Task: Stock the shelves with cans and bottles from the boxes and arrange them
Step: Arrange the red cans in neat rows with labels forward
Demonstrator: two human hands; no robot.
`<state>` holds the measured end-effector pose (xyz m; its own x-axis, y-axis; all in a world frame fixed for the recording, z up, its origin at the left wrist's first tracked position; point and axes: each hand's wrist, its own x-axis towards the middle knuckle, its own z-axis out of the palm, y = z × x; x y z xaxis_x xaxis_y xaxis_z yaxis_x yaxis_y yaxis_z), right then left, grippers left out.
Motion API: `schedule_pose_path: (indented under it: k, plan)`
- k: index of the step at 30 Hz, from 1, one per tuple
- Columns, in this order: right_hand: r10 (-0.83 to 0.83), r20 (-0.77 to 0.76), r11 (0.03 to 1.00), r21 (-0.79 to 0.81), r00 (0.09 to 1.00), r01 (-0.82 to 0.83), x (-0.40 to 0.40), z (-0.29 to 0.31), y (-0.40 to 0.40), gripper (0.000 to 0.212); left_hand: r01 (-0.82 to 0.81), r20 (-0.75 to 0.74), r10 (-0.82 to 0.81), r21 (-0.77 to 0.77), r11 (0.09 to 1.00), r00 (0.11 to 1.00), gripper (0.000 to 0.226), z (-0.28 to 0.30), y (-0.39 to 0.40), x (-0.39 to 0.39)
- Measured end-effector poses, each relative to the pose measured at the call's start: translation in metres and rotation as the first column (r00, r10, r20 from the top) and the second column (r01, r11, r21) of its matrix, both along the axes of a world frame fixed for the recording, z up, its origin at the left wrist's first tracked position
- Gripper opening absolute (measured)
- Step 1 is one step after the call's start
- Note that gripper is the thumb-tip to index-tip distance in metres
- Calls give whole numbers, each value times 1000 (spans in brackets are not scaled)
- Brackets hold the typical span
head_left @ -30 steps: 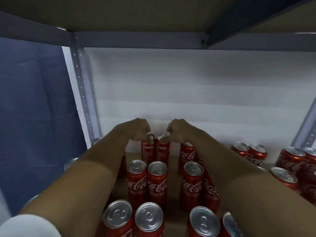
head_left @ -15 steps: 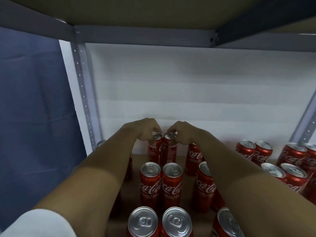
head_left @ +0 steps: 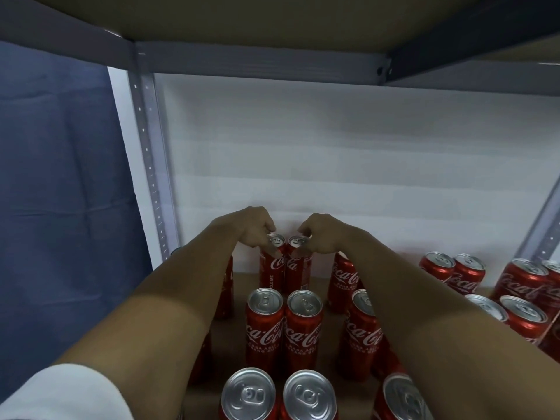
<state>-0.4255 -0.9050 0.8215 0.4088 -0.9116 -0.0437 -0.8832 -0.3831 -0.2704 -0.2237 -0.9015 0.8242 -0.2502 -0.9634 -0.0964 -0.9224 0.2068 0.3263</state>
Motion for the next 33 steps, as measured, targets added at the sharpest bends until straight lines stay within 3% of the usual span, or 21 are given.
schedule_pose_path:
  k: [2, 6, 8, 12, 17, 20, 25, 30, 33]
  plan:
    - [-63, -2, 998, -29, 998, 63, 3, 0, 1, 78, -45, -10, 45, -35, 998, 999, 61, -1, -1, -4]
    - [-59, 0, 997, -44, 998, 58, 4, 0, 0, 48, -31, -37, 30, -37, 999, 999, 46, 1, -2, -6]
    - [-20, 15, 999, -34, 1000, 20, 0, -1, -5, 35, -14, -85, 13, -20, 1000, 996, 55, 1, -1, -4]
    - [-50, 98, 999, 19, 994, 48, -6, 0, -3, 60, -48, -185, 53, 31, 998, 981, 77, -3, -1, -1]
    - [-127, 155, 991, 55, 980, 120, -4, -4, -5, 50, -129, -247, 128, 12, 992, 961, 47, -7, -3, 0]
    - [-73, 193, 993, 110, 978, 52, -8, -3, -9, 38, -87, -301, 96, 43, 995, 949, 51, -7, -4, 6]
    - [-88, 216, 991, 121, 973, 63, -6, -3, -7, 84, -57, -358, 80, 76, 996, 930, 71, -11, -4, 10]
    - [-75, 142, 995, 69, 987, 65, -1, -4, -10, 46, -38, -308, 50, 44, 998, 950, 54, -14, -10, 9]
    - [-19, 112, 999, 38, 994, 15, -4, -5, -13, 43, -15, -283, 25, 38, 999, 959, 60, -16, -14, 9]
